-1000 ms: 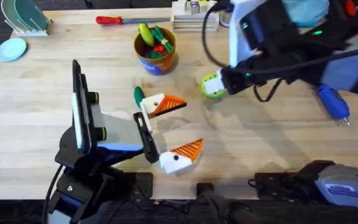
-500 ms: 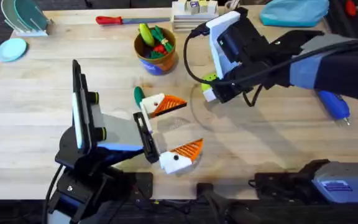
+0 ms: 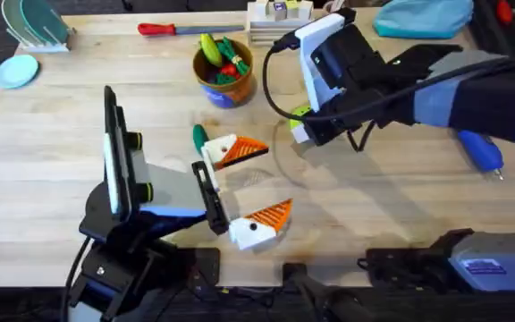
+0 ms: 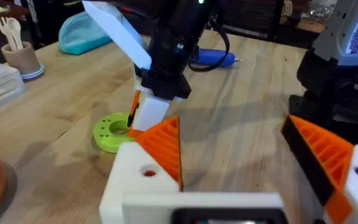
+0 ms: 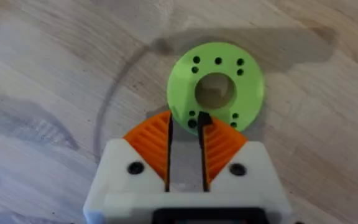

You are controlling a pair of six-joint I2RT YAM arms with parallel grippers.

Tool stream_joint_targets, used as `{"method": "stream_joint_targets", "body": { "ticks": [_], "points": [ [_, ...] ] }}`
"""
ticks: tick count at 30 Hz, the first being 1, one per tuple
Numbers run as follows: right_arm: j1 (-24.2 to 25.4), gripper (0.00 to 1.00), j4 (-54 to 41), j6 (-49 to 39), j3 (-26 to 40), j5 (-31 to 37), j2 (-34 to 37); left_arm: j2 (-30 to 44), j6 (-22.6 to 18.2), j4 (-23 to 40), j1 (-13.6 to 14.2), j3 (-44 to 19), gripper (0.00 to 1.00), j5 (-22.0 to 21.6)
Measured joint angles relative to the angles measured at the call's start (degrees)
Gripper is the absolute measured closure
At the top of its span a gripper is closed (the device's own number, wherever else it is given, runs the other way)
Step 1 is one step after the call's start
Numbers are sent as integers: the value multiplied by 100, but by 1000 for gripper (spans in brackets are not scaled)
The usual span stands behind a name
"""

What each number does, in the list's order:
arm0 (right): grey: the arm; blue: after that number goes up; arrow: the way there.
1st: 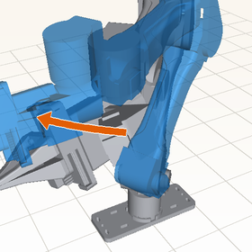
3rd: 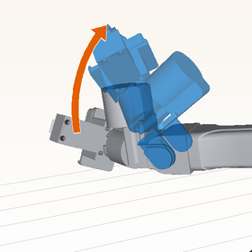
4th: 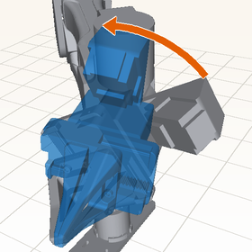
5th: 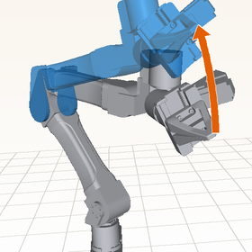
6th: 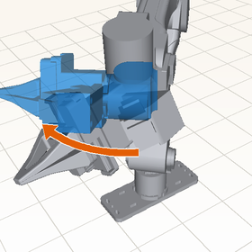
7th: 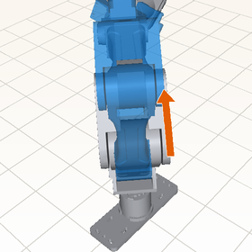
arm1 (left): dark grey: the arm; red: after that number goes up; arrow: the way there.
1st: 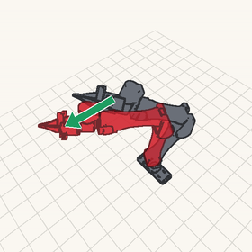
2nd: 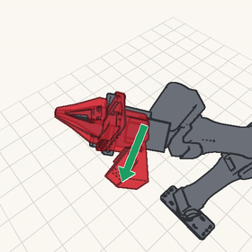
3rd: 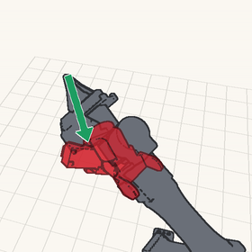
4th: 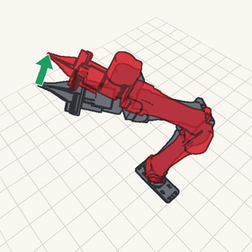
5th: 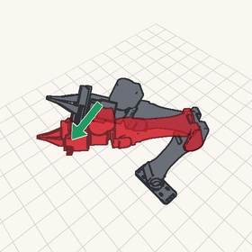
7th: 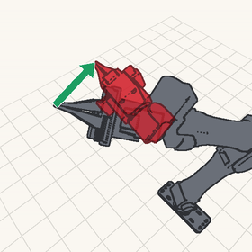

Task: Pick up the gripper from the table and insert it into the empty holder that is missing its gripper. Then pick up a screw, insert it into the mounting hole, and use the screwdriver to tighten it. Finally, clean up the table by picking up the vegetable and placing it into the bucket.

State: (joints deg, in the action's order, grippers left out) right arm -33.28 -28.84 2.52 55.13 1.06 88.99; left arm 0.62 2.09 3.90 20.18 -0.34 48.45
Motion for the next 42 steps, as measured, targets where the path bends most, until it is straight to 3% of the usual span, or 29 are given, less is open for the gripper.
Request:
{"method": "stream_joint_targets", "body": {
  "ticks": [15, 23, 37, 42],
  "points": [
    [-210, 739, -4, -5, 5, 309, 172, 0, 0, 0, 0, 0, 7, 2],
    [-372, 992, 34, 54, 87, 600, 258, 0, 0, 0, 0, 0, 7, 2],
    [-411, 996, -89, 175, 129, 863, 220, 1, 0, 0, 0, 0, 8, 2],
    [-411, 996, -162, 175, 286, 872, -242, 2, 0, 0, 0, 0, 8, 0]
  ]
}}
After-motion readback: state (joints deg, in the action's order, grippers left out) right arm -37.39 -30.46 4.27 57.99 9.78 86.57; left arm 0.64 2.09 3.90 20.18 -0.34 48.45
